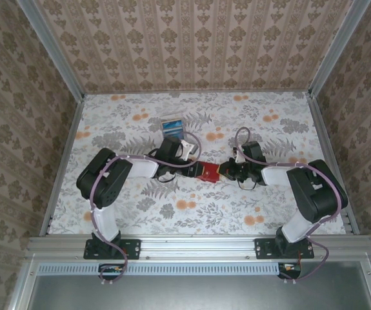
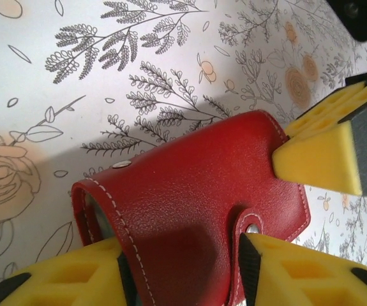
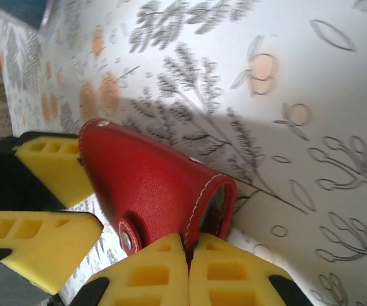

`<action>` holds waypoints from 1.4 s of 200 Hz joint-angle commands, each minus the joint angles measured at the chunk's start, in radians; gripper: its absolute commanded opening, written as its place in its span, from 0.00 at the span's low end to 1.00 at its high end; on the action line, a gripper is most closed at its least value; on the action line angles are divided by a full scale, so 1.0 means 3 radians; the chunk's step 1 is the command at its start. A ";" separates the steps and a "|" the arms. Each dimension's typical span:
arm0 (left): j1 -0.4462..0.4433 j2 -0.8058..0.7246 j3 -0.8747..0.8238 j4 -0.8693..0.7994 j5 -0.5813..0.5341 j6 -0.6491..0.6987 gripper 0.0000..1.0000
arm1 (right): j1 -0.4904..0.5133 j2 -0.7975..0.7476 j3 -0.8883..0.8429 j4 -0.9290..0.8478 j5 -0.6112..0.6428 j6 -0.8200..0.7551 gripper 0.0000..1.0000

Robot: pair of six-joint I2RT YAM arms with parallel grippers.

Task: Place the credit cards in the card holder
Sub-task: Pick up the card holder from the center of the table, then pass the card holder.

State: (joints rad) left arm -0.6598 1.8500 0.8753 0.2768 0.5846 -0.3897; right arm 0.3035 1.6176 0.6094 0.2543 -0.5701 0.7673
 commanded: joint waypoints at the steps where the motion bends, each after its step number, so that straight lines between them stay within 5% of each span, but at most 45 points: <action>1: 0.0159 -0.0360 -0.0195 0.0085 0.0004 0.0040 0.55 | 0.0036 -0.0266 0.0115 -0.0197 -0.0217 -0.0495 0.01; 57: 0.0282 -0.1441 -0.0741 0.0167 -0.0403 0.0590 0.67 | 0.0113 -0.0864 0.0124 -0.0436 -0.0063 -0.1803 0.00; 74: 0.0174 -0.1574 -0.0785 0.0194 -0.0168 0.0824 0.68 | 0.0393 -0.1145 0.0079 -0.0635 -0.0007 -0.2804 0.00; 98: -0.0172 -0.1904 -0.0981 0.0176 -0.0440 0.1390 0.70 | 0.0510 -0.1449 0.0190 -0.1038 -0.0180 -0.3537 0.00; 144: -0.0291 -0.1977 -0.0887 -0.0112 -0.0177 0.1627 0.70 | 0.0532 -0.1713 0.0505 -0.1916 -0.0107 -0.4367 0.00; 187: -0.0521 -0.1633 -0.0529 -0.0608 -0.0235 0.1849 0.46 | 0.0542 -0.1866 0.0518 -0.1975 -0.0220 -0.4544 0.00; 211: -0.0521 -0.1653 -0.0535 -0.0528 -0.0108 0.1783 0.13 | 0.0579 -0.1979 0.0470 -0.1868 -0.0060 -0.4468 0.00; 220: -0.0516 -0.1705 -0.0547 -0.0501 -0.0069 0.1753 0.00 | 0.0579 -0.2005 0.0400 -0.1678 0.0158 -0.4311 0.10; 236: -0.0492 -0.1801 -0.0681 -0.0231 -0.0155 0.1598 0.00 | 0.0577 -0.2016 0.0291 -0.1207 0.0705 -0.3760 0.39; 280: -0.0292 -0.1784 -0.0821 0.0117 -0.0911 0.0796 0.00 | 0.0574 -0.1970 0.0043 -0.0885 0.1381 -0.2064 0.47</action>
State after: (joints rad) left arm -0.7712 1.3209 0.6365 0.2447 0.4721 0.0040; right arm 0.4725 1.0199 0.6647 -0.0959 -0.3351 -0.2352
